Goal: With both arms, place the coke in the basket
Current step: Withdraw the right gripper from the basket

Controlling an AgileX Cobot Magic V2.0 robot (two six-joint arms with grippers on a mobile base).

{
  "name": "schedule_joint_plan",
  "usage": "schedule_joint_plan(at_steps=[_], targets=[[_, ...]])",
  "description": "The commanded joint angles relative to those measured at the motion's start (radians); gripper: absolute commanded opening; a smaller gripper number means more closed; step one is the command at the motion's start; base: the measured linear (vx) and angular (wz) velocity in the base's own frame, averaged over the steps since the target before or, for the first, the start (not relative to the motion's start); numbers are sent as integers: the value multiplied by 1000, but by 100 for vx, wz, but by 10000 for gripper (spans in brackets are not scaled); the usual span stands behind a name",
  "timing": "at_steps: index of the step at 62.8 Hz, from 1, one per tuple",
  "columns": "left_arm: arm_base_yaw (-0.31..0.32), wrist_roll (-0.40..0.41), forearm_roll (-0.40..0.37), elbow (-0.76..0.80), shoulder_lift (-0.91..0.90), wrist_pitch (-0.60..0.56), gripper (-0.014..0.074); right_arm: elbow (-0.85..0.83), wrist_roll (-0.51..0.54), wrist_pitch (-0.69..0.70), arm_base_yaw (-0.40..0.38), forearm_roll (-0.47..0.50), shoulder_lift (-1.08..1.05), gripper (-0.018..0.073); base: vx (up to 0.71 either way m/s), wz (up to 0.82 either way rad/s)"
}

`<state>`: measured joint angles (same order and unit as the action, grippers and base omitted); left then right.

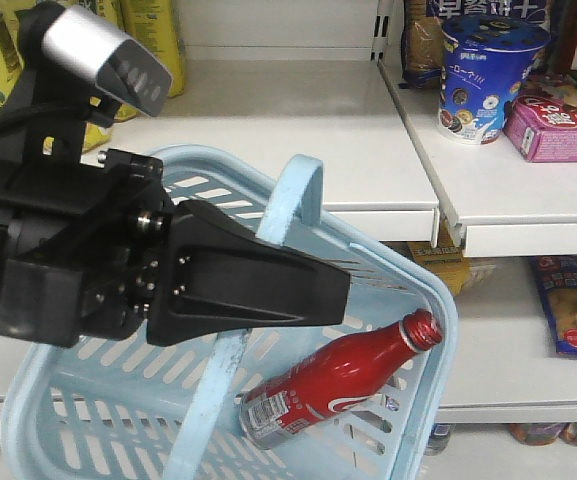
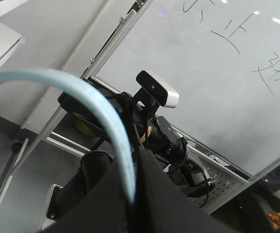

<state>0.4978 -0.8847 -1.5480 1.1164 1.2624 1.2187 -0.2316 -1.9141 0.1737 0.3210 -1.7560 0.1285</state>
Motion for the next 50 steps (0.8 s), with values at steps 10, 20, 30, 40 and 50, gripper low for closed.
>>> schedule_joint_plan(at_steps=[10, 20, 30, 40, 50], targets=[[-2, -41, -124, 36, -35, 27, -6, -25, 2, -22, -1, -25, 11, -5, 0, 0], [-2, -41, -124, 36, -35, 27, -6, -25, 2, -22, -1, -25, 11, -5, 0, 0], [-2, -41, -124, 36, -35, 26, -6, -25, 2, -22, -1, -25, 11, -5, 0, 0], [-2, -37, -140, 36, -35, -13, -6, -25, 2, -22, -1, -25, 11, -5, 0, 0], [-2, 55, -73, 36, -41, -23, -6, -25, 2, -22, -1, -25, 11, -5, 0, 0]])
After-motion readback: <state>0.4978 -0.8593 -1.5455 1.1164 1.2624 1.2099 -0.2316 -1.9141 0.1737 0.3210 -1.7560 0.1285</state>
